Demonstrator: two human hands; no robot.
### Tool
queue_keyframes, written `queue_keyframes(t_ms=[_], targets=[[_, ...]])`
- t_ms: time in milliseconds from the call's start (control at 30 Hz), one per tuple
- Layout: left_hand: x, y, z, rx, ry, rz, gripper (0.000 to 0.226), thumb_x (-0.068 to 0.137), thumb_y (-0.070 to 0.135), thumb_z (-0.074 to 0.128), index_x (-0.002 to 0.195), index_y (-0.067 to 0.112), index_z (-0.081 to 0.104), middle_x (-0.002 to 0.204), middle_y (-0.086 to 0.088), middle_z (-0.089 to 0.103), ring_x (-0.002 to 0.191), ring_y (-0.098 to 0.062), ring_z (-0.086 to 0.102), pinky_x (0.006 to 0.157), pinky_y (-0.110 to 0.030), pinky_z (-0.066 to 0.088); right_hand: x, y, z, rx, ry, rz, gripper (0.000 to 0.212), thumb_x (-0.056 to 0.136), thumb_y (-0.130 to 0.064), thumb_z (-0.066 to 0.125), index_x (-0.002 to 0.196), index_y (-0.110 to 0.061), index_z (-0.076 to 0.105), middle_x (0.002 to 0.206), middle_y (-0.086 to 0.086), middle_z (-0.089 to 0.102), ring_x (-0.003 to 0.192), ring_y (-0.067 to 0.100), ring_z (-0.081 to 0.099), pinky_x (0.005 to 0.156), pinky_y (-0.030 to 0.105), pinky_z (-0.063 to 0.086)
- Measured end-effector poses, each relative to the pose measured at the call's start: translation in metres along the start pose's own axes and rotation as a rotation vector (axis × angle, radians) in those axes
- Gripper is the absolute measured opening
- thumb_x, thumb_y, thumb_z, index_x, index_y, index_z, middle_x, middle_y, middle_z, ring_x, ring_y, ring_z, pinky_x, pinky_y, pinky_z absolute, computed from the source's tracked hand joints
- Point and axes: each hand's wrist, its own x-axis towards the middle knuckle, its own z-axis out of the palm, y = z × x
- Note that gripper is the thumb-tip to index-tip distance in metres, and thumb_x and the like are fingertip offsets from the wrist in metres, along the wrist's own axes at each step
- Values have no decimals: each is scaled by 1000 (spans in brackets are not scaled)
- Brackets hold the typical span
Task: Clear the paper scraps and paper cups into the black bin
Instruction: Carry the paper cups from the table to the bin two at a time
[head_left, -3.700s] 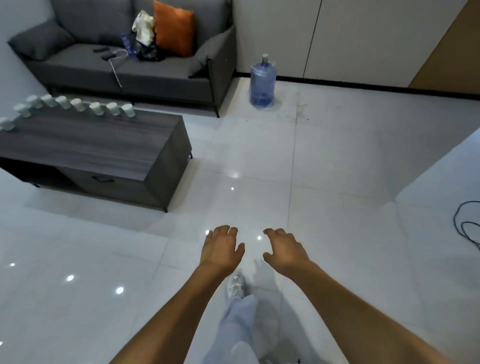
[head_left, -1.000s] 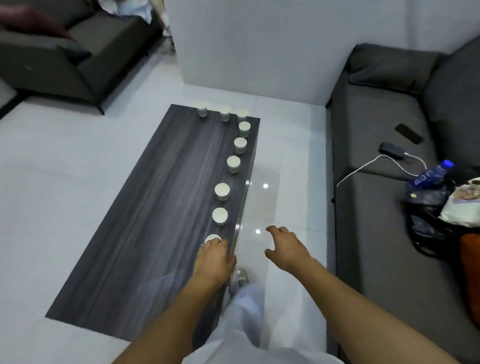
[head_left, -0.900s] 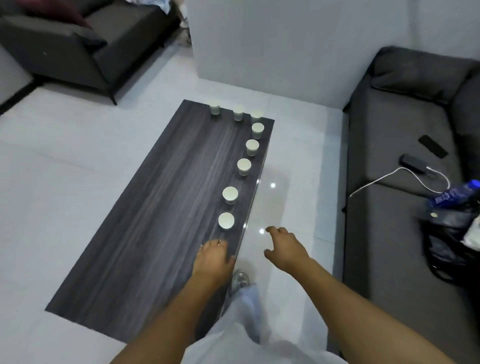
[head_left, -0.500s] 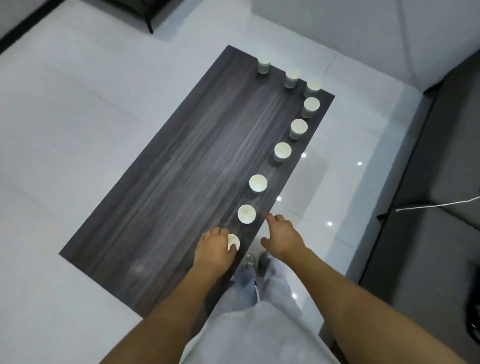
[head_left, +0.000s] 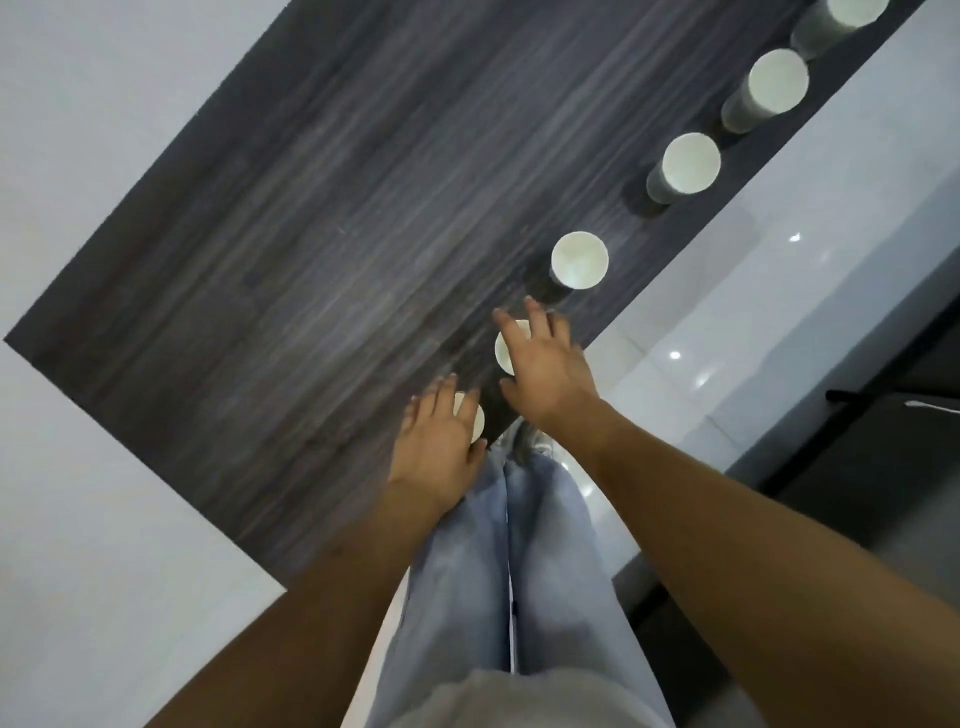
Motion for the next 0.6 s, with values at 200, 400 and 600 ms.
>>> queue_keyframes(t_ms=[200, 400, 600], targets=[[20, -13, 41, 14, -75, 3, 78, 90, 46, 54, 151, 30, 8, 160, -6, -2, 147, -29, -6, 118, -47, 7, 29, 14, 36, -48, -37, -38, 81, 84, -22, 71, 148, -26, 22, 158, 12, 14, 142, 40, 18, 111, 51, 31], [22, -20, 51, -68, -26, -21, 68, 91, 24, 59, 148, 28, 20, 157, -6, 8, 145, -27, 6, 111, -43, 29, 27, 11, 45, 10, -8, -70, 73, 84, -17, 72, 145, -23, 32, 155, 8, 25, 138, 35, 27, 105, 46, 41], [-7, -20, 22, -156, 61, -134, 70, 84, 16, 63, 143, 27, 29, 153, -5, 17, 142, -25, 14, 104, -41, 38, -5, -9, 23, -22, -68, -133, 70, 85, -17, 71, 144, -24, 33, 150, 7, 31, 135, 31, 32, 104, 42, 42]])
